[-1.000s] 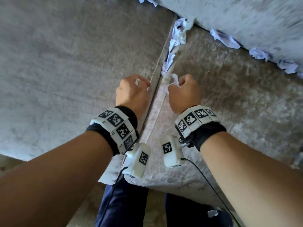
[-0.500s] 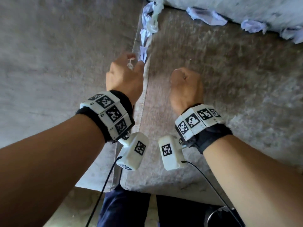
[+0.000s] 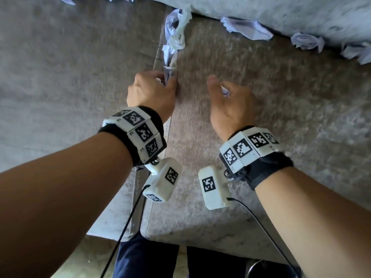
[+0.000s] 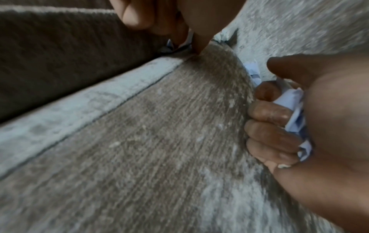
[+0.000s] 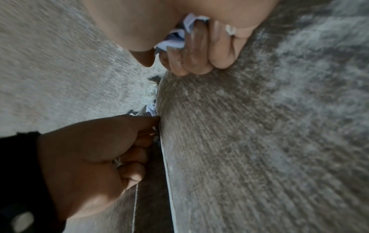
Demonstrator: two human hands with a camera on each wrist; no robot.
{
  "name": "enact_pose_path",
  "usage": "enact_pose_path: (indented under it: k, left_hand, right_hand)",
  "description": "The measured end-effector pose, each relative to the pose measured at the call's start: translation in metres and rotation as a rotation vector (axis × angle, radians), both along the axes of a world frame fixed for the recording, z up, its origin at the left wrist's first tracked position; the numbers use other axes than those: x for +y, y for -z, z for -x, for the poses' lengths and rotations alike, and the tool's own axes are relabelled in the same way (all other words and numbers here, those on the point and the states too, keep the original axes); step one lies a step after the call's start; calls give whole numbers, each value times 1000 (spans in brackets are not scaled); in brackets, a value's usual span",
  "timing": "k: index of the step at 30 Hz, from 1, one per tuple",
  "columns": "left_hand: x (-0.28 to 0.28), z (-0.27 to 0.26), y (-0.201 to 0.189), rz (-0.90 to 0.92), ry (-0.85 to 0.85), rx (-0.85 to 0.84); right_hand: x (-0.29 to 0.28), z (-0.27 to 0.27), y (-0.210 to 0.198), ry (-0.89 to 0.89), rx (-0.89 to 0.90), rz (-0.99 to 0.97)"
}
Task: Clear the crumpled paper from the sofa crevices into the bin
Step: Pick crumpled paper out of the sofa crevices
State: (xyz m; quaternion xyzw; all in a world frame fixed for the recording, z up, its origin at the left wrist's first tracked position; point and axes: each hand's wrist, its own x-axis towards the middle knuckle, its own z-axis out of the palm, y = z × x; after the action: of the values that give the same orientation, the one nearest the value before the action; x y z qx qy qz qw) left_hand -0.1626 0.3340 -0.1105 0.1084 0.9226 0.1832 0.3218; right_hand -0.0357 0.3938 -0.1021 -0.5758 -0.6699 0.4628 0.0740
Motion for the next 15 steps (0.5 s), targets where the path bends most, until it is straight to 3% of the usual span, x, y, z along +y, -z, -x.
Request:
enact_pose_path:
  k: [9,15]
  left_hand:
    - [-1,3,6,43,18,30]
    - [-7,1,1,112,183,43]
  right_hand:
    - [0,1,5,-20,27,16]
    - [-1,2,5,-32,-29,41]
